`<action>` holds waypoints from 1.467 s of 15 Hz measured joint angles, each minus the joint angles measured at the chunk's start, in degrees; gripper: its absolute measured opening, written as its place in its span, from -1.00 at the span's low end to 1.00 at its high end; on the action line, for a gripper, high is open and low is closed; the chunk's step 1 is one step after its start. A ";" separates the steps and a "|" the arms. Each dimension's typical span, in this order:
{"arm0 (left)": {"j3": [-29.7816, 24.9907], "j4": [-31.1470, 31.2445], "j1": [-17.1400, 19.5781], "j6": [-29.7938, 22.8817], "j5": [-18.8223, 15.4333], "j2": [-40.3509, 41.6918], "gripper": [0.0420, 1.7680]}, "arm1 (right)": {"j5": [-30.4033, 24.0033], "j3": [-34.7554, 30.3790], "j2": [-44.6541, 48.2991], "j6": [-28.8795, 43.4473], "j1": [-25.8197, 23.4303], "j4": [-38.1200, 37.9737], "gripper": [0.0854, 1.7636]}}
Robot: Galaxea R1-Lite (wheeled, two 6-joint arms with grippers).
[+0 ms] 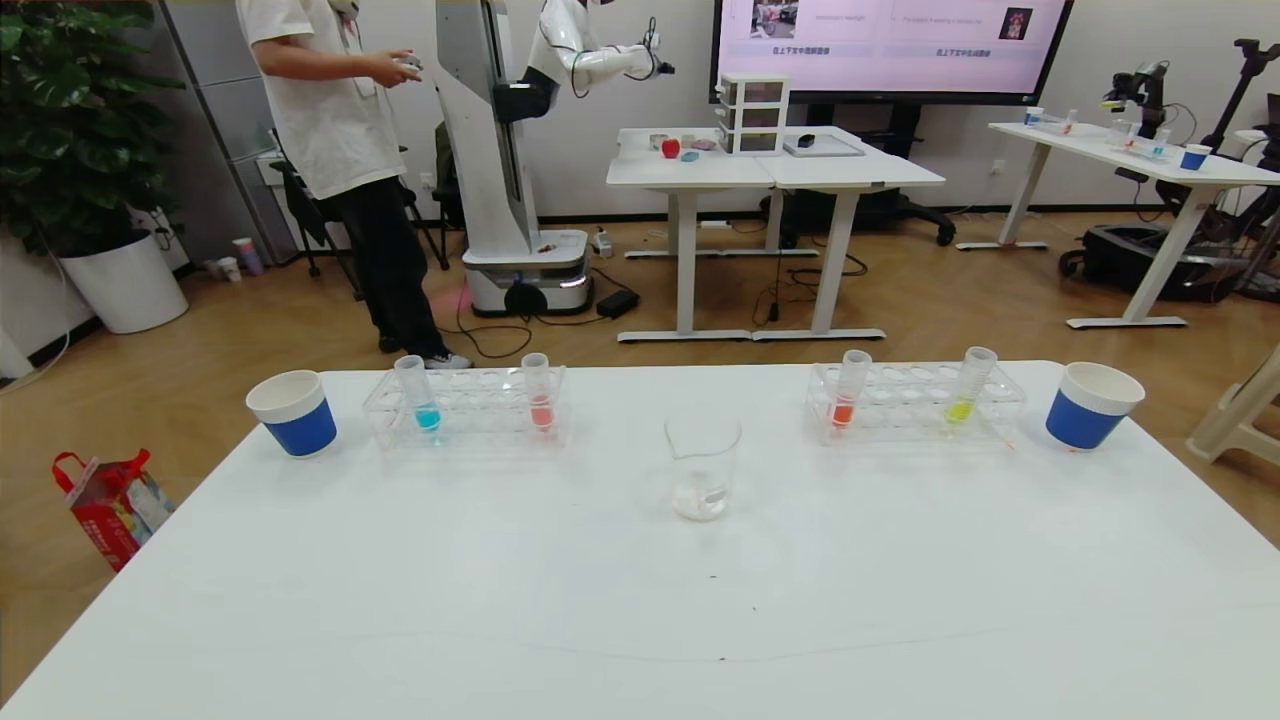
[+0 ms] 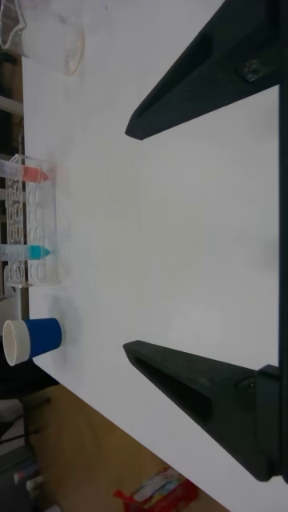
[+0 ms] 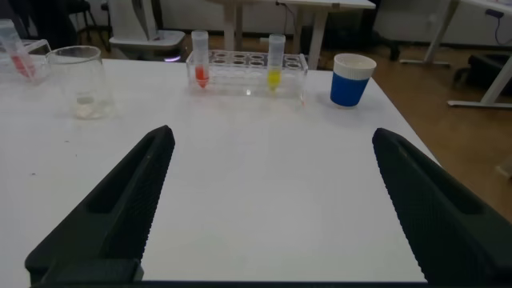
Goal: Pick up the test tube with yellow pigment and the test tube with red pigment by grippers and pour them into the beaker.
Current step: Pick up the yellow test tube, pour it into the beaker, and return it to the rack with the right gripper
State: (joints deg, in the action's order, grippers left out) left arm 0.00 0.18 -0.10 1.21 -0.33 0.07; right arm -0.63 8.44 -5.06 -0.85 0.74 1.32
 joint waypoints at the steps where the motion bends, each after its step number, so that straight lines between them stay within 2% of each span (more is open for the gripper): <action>1: 0.00 0.00 0.00 0.00 -0.02 0.00 0.98 | 0.00 1.73 -2.02 0.04 0.11 0.66 0.95; 3: 0.00 0.00 0.00 0.00 -0.02 0.00 0.98 | -0.02 5.69 -9.68 0.04 0.51 5.44 0.95; 10: 0.00 0.00 0.00 0.02 0.00 0.00 0.98 | -0.49 12.90 -43.39 0.45 0.57 30.87 0.95; 17: 0.00 -0.02 0.00 0.02 -0.02 0.00 0.98 | -3.96 16.53 -79.86 0.55 -1.73 64.72 0.95; 22: 0.00 -0.02 0.00 0.02 0.00 0.00 0.98 | -5.97 19.02 -101.39 0.65 -4.16 82.58 0.95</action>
State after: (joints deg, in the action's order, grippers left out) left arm 0.00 0.16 -0.10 1.23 -0.33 0.07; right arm -6.61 27.45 -106.45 -0.21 -3.41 83.90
